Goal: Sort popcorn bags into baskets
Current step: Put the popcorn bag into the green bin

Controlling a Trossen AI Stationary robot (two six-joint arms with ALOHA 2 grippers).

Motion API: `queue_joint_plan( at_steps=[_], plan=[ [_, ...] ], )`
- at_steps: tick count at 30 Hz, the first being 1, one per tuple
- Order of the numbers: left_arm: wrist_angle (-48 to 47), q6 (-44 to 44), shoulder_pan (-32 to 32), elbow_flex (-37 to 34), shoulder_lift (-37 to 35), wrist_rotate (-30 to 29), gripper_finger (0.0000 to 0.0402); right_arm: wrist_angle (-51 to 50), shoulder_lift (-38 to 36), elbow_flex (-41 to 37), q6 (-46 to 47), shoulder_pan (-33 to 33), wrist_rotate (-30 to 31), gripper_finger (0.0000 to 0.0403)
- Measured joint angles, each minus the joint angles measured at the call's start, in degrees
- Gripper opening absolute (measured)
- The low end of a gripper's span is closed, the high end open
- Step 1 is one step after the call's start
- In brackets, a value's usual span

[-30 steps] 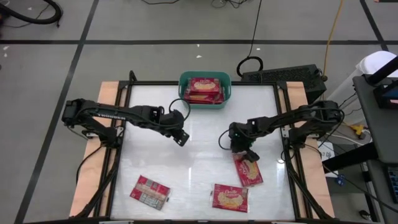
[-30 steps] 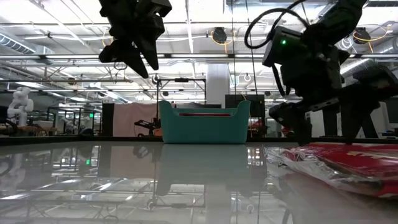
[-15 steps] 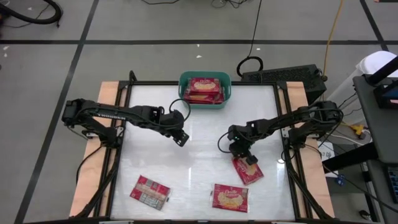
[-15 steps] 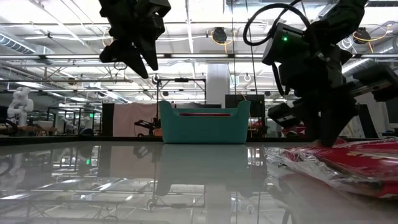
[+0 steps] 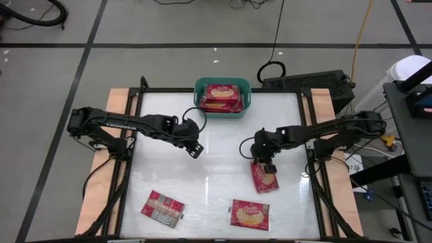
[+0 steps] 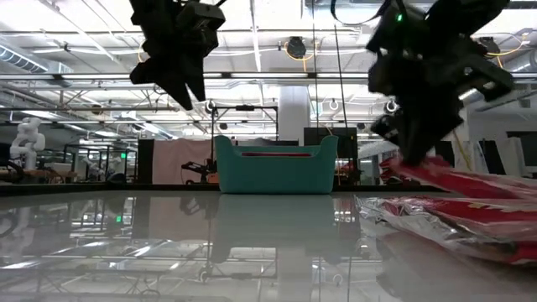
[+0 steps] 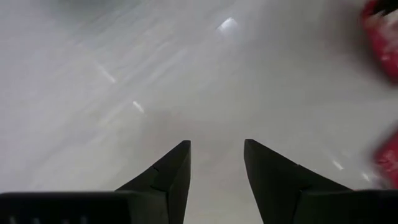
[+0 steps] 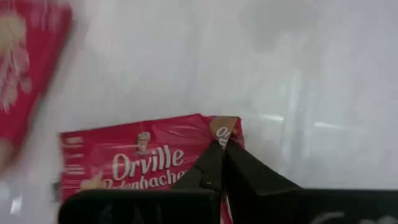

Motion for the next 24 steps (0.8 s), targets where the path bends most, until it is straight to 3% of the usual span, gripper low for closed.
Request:
queue_joint_plan(
  at_steps=[12, 24],
  plan=[
    [-3.2, -0.9, 1.5, 0.0, -0.3, -1.6, 0.0152, 0.2, -10.0, 7.6, 18.7, -0.7, 13.8, 0.0],
    [-3.2, -0.5, 3.4, -2.8, -0.3, -2.1, 0.0152, 1.2, -9.8, 21.3, 23.6, -10.0, 25.2, 0.0]
  ],
)
